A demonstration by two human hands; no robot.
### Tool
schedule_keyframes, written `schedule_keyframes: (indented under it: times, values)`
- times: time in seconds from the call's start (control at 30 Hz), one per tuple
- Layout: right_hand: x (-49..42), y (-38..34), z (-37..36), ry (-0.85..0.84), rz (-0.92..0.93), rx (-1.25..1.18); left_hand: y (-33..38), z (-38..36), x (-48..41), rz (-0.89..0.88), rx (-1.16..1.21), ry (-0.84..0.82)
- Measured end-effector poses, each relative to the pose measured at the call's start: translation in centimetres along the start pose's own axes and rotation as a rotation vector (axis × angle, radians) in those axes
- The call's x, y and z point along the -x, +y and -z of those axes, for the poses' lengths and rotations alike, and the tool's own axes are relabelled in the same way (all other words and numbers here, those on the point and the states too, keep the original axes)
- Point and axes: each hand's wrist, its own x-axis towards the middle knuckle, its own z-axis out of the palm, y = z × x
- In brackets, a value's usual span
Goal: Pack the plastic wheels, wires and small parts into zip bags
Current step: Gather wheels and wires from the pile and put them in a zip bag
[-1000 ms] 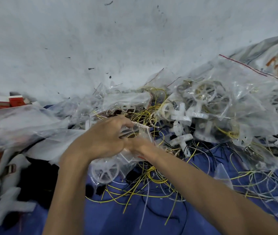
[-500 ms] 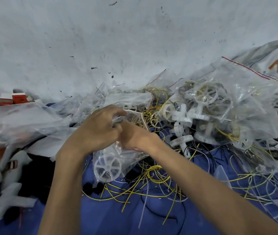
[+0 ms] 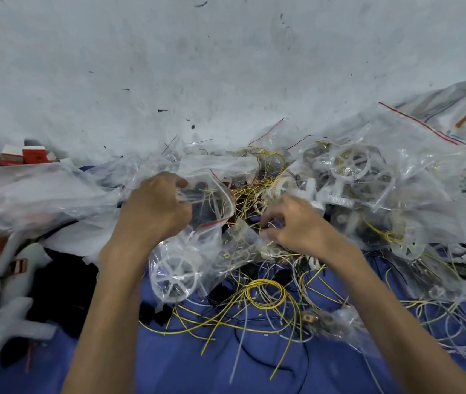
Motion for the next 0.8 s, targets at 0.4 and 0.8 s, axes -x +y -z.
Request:
schedule_keyframes:
  times: [0.4, 0.8]
  values:
    - [0.6, 2.3, -4.1, -0.411, -0.037, 0.304, 1.5, -1.5, 0.2, -0.098, -0.054, -0.080]
    - [0.3, 2.0, -4.1, -0.321, 0.064, 0.328, 1.7, -2.0, 0.2, -0.163, -0.040, -0.143]
